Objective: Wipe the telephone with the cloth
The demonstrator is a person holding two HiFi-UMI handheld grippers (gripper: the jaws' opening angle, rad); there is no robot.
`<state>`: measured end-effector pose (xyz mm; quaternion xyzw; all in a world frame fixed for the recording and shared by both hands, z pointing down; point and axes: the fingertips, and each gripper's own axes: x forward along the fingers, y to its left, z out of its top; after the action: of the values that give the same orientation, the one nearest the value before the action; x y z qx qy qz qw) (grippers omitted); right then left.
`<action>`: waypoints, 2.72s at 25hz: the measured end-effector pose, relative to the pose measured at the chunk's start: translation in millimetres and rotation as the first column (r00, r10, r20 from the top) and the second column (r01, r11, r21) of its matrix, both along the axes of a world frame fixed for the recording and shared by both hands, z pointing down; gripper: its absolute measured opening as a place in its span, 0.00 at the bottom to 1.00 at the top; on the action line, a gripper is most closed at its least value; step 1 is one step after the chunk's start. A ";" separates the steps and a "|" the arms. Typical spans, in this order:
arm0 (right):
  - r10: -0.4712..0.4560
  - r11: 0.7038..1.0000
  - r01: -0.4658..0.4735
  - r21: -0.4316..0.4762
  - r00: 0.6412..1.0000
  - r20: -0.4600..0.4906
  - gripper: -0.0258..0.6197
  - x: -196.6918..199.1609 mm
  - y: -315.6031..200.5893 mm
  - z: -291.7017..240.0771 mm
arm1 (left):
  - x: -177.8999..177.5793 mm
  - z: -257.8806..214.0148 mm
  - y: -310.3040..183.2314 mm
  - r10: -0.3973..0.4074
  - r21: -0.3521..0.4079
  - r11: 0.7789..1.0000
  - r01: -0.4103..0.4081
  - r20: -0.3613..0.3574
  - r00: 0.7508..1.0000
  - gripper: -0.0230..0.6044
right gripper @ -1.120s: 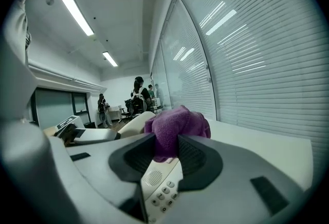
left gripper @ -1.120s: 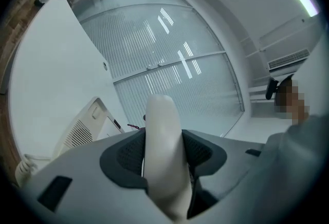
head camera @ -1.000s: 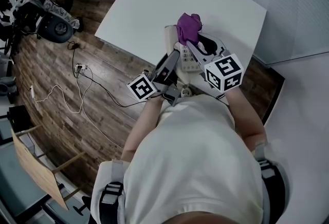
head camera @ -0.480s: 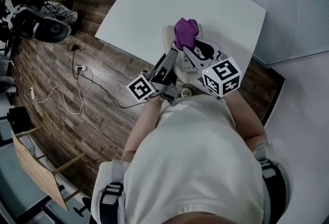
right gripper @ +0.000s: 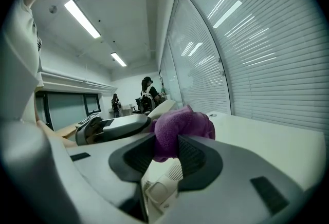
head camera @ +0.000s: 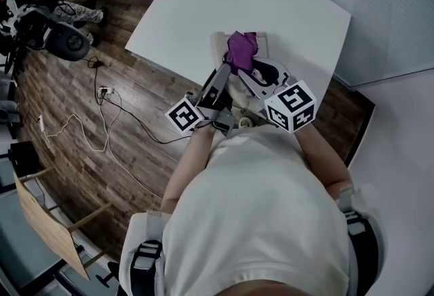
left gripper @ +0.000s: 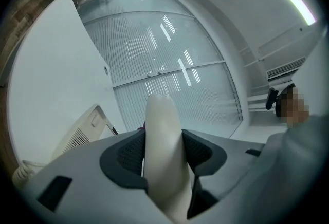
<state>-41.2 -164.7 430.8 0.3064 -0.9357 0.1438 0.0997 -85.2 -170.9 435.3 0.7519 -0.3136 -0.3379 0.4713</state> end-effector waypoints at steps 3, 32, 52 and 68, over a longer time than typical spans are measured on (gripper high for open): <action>-0.030 0.999 0.030 -0.011 1.000 0.006 0.25 -5.4 6.4 3.0 | -0.8 0.4 -0.7 -0.003 -0.002 1.000 0.003 -0.006 1.000 0.39; -0.219 0.976 0.219 -0.012 0.975 -0.031 0.25 -5.4 21.8 7.8 | -13.4 -4.3 -17.9 -0.061 -0.001 0.998 0.061 -0.011 0.998 0.39; -0.209 0.977 0.205 -0.067 0.975 -0.071 0.25 7.0 37.8 30.3 | -28.2 -10.3 -27.2 -0.096 0.031 0.995 0.095 0.017 0.995 0.39; -0.235 0.969 0.223 -0.107 0.966 -0.111 0.25 17.5 43.3 46.3 | -39.1 2.7 -36.1 -0.131 -0.006 0.991 0.132 0.093 0.987 0.39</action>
<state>-23.7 -121.4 477.1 0.1994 -0.9491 0.1559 0.1873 -124.3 -207.0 438.0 0.7413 -0.3861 -0.3313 0.4377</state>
